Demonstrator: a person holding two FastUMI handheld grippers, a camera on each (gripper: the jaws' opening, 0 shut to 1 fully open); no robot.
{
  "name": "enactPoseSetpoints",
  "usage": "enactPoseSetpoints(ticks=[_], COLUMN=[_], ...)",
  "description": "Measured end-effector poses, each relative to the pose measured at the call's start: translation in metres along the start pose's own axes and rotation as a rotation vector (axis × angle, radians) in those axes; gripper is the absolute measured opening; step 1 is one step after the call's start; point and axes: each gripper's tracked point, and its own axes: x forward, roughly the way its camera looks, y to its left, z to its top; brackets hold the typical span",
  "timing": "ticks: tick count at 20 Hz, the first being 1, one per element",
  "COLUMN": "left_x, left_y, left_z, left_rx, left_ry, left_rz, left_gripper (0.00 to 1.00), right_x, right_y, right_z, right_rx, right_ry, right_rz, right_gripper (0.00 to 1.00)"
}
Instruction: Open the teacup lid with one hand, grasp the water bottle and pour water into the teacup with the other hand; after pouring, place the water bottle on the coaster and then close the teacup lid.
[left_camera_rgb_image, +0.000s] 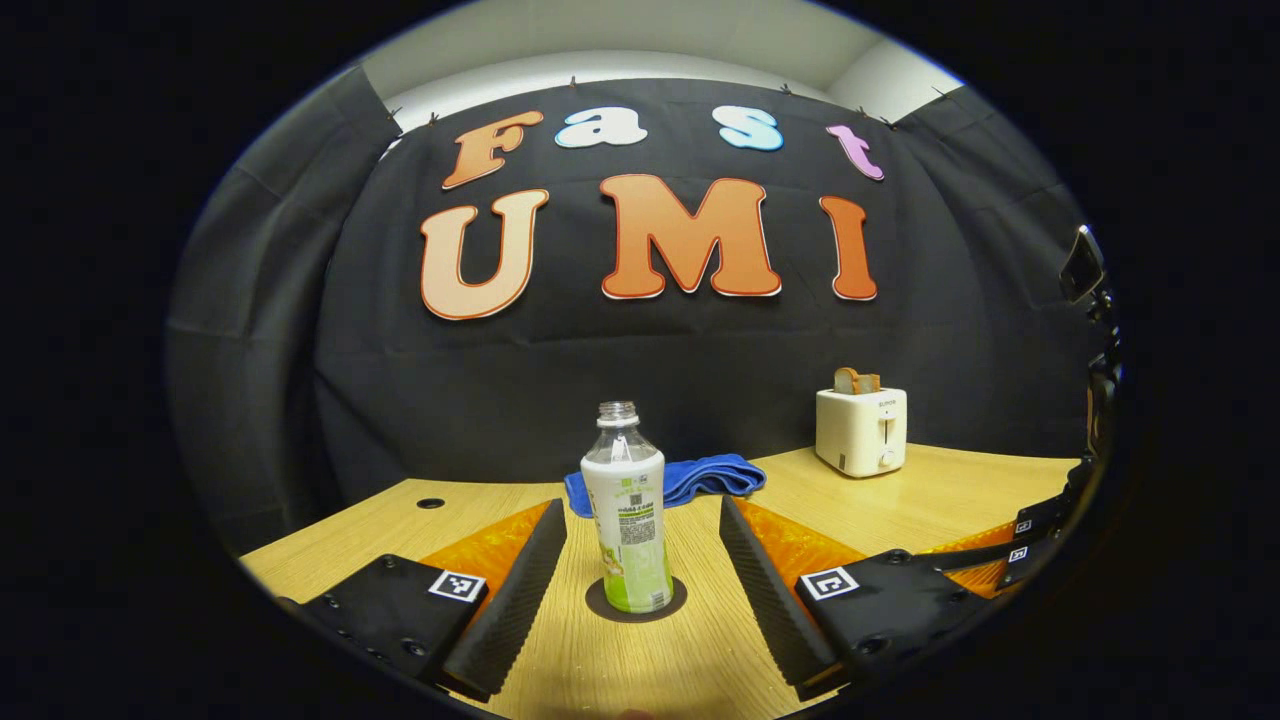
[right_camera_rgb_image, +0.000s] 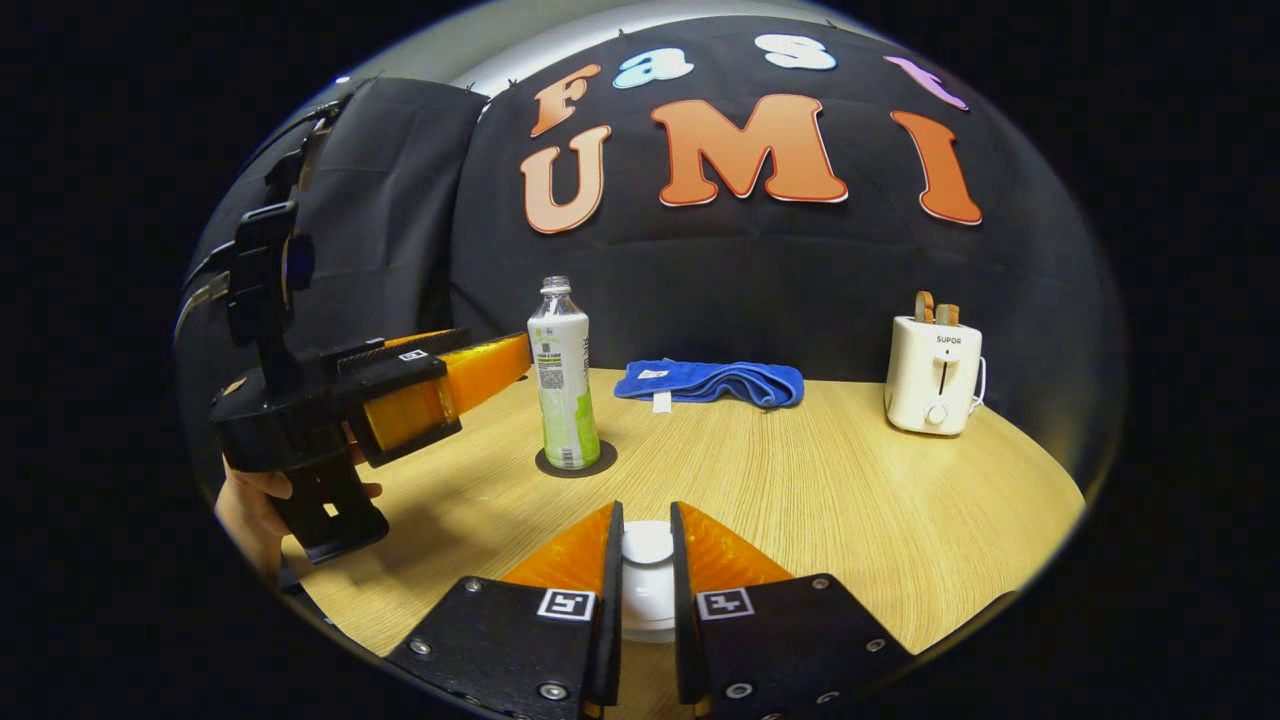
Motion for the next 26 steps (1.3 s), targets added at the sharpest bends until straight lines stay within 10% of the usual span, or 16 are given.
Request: enactPoseSetpoints(ticks=[6,14,26], left_x=[-0.01,-0.038,-0.113], left_y=[-0.002,0.032,0.069], left_z=[0.011,0.043,0.112], left_rx=[-0.025,-0.077,-0.07], left_ry=[-0.012,-0.041,-0.137], left_rz=[-0.041,-0.006,0.134], left_gripper=[0.98,0.98,0.98], right_x=[-0.003,-0.028,-0.096], right_y=[-0.003,-0.017,-0.037], right_z=[0.008,0.065,0.16], right_rx=[0.015,0.002,-0.042], right_ry=[-0.018,-0.144,-0.356], right_rz=[-0.031,-0.113,-0.26], right_gripper=[0.31,0.68,0.82])
